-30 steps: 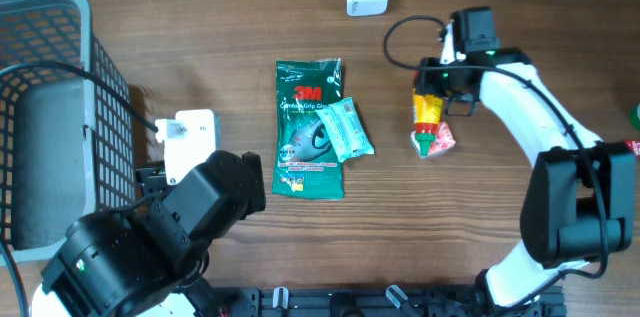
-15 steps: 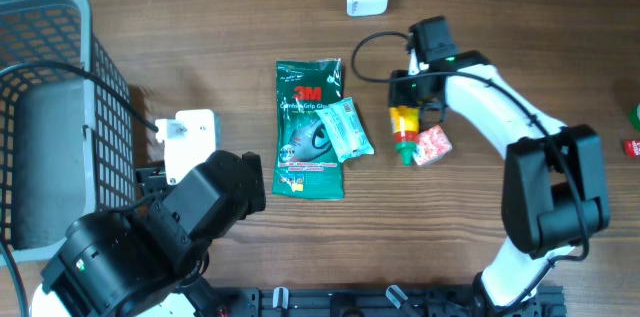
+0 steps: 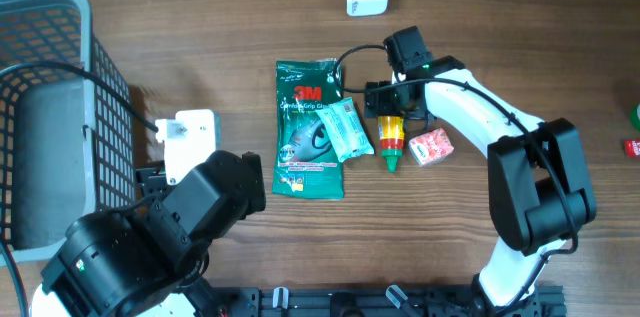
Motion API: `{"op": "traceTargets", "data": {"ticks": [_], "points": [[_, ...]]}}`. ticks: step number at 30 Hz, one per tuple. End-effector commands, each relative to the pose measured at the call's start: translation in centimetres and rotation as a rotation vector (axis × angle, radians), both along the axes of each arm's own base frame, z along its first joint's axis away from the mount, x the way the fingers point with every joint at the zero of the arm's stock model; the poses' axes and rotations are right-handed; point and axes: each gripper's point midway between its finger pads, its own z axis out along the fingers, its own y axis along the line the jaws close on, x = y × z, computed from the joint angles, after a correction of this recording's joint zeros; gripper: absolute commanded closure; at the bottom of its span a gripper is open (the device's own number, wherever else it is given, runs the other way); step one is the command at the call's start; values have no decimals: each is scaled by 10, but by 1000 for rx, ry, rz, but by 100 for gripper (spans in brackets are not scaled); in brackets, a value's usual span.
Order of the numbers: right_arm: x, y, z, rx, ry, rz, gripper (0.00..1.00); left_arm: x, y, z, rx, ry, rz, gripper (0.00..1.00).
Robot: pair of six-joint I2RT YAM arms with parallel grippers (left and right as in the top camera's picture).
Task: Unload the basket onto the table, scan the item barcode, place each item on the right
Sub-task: 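Grasp the sauce bottle cap with the right gripper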
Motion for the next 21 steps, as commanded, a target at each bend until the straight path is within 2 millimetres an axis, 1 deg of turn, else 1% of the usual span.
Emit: {"op": "traceTargets", "data": {"ticks": [1,5,8,10,12,13,16,19,21], "points": [[0,15,4,84,34,40,0,0,1,2,-13,-6,12,0],[-1,17,6,145,52,36,0,0,1,2,-13,-6,12,0],[1,18,10,227,68,25,0,0,1,2,-13,-6,12,0],[6,10,11,247,64,2,0,0,1,2,-13,-6,12,0],[12,-4,10,234,55,-33,0,0,1,2,-13,-6,12,0],[14,-9,9,235,55,-47,0,0,1,2,-13,-6,12,0],[14,-9,2,232,65,-46,0,0,1,2,-13,-6,12,0],[8,-3,-11,225,98,-36,1,0,1,2,-13,-6,12,0],[4,2,-19,219,121,-27,3,0,1,2,-13,-6,12,0]]}}
